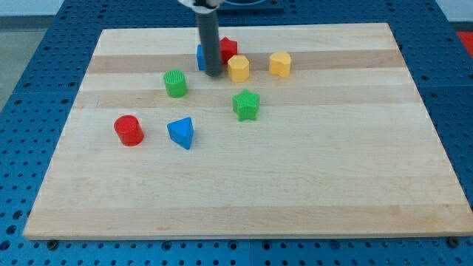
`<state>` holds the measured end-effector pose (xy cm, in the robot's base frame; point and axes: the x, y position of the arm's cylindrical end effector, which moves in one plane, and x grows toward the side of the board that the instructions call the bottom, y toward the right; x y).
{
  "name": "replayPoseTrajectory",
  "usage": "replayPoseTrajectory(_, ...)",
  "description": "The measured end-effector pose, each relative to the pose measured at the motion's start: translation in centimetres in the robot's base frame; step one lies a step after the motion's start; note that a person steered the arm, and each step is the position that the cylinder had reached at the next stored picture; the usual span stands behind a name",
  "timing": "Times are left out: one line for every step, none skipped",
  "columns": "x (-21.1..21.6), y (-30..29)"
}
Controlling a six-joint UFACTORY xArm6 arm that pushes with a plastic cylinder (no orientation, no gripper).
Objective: Move the yellow blocks towards the top right of the board
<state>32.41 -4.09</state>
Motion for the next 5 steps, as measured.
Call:
replayPoseTrajectory(0.1,5.9)
replayPoseTrajectory(-0.1,11.5)
replayPoseTrajectory(-0.1,10.9)
replayPoseTrajectory(-0.1,10.5)
replayPoseTrajectory(-0.1,10.4)
